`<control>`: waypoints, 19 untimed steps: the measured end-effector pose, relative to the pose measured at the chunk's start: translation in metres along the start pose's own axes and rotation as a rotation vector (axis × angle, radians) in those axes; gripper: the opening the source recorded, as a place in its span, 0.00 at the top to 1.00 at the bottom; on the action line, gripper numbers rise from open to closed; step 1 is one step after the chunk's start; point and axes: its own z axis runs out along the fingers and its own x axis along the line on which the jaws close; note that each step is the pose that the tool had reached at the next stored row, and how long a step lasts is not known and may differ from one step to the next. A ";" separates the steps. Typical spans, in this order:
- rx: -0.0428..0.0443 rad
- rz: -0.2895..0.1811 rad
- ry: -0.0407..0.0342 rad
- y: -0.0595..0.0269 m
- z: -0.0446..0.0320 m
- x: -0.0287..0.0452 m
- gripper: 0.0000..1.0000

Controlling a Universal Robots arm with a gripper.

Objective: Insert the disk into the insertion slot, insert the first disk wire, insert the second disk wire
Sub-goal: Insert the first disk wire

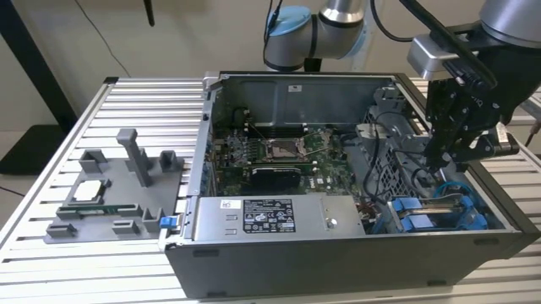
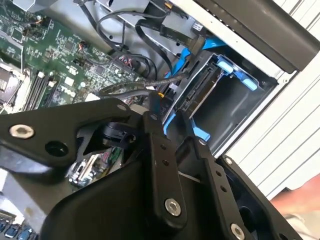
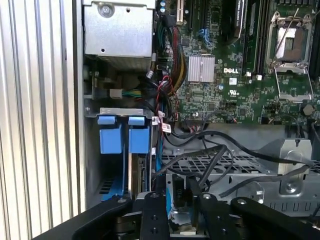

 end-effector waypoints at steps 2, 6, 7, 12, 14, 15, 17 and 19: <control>0.0001 -0.006 -0.0006 0.0000 0.0002 0.0000 0.00; 0.0006 -0.017 -0.0020 -0.0003 0.0006 0.0000 0.00; 0.0004 -0.019 -0.0023 -0.0005 0.0007 0.0000 0.00; 0.0000 -0.022 -0.0023 -0.0007 0.0008 0.0001 1.00; 0.0001 -0.022 -0.0025 -0.0007 0.0009 0.0001 1.00; 0.0001 -0.022 -0.0025 -0.0007 0.0010 0.0000 1.00; 0.0001 -0.022 -0.0025 -0.0007 0.0010 0.0001 1.00; 0.0000 -0.022 -0.0024 -0.0007 0.0011 0.0001 1.00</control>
